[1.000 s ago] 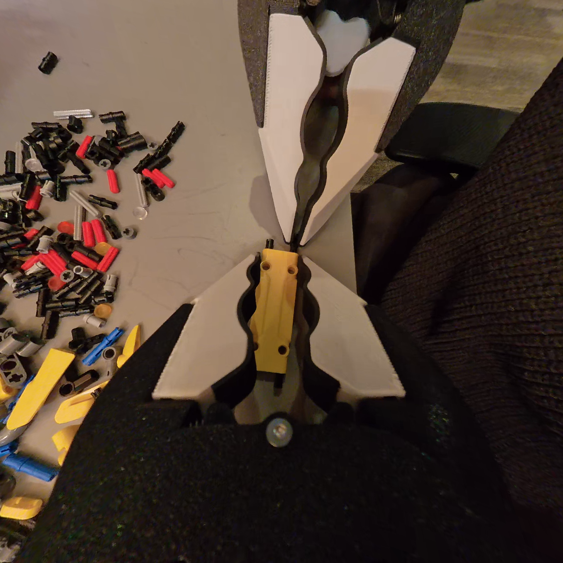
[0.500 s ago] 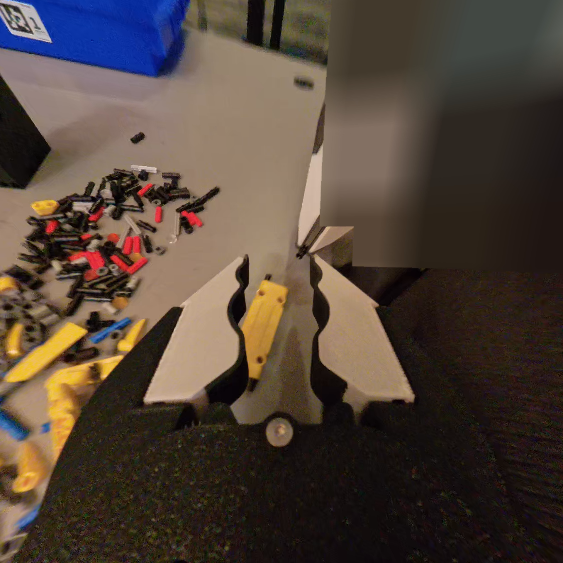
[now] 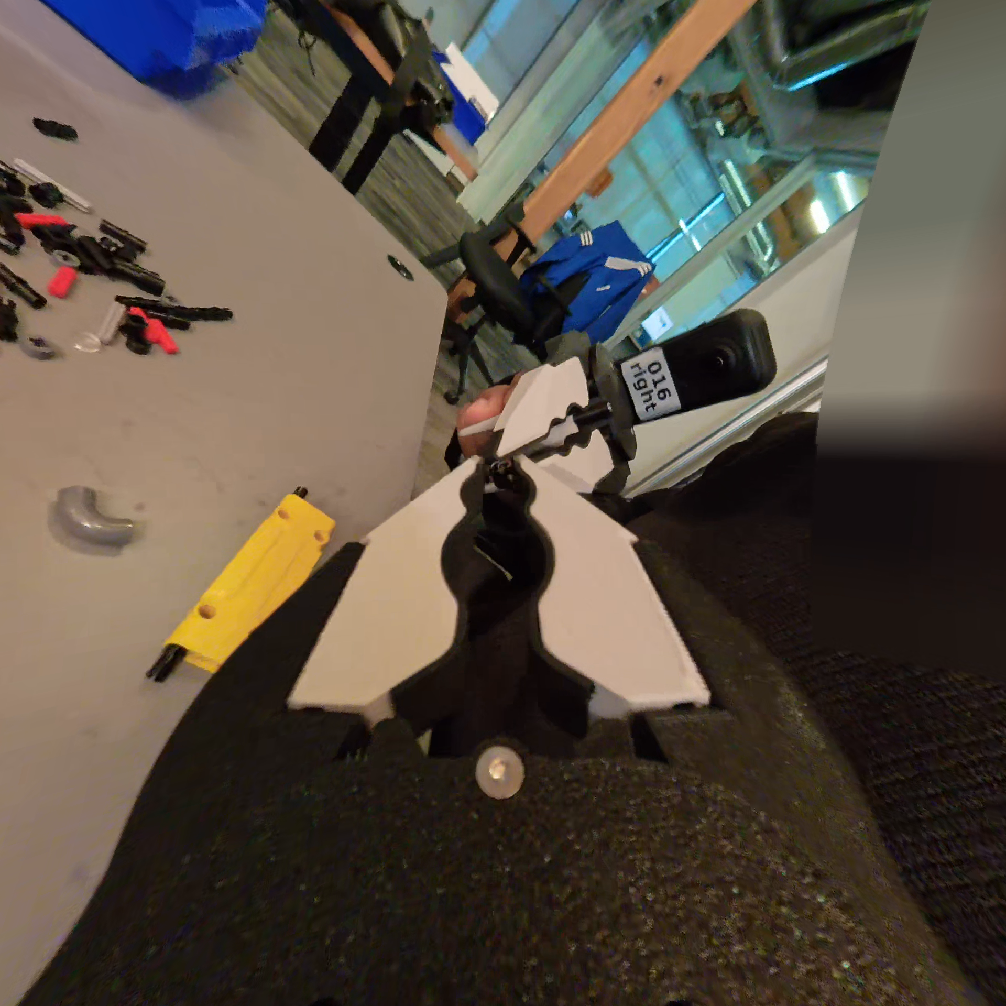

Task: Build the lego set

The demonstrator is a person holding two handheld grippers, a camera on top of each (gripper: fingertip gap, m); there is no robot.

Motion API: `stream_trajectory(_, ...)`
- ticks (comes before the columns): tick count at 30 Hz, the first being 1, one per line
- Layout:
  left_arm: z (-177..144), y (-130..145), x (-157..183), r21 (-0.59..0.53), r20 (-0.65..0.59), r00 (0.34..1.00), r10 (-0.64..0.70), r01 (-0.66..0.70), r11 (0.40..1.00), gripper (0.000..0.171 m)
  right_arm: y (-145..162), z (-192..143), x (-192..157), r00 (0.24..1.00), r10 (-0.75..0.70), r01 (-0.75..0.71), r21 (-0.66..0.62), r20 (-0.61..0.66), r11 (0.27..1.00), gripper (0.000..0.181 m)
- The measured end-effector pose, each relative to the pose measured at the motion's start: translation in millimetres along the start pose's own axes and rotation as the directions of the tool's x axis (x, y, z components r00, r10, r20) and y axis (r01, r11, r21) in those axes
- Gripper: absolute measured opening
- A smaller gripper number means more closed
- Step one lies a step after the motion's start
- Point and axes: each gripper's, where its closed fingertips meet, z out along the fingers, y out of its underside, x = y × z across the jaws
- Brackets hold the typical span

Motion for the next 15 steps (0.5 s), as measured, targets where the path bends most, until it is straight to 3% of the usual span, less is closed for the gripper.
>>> stream_trajectory(6, -5, 2, 14, 0.031, -0.025, 1.000, -0.010, 0.010, 0.999, 0.004, -13, -4, -9, 0.999, -0.044, 0.045, 0.067, -0.014, 0.997, 0.004)
stream_trajectory(15, -7, -1, 36, 0.119, -0.259, 0.947, -0.191, 0.228, 0.967, 0.005, -32, -12, -16, 0.995, -0.093, 0.096, 0.120, -0.032, 0.988, 0.007)
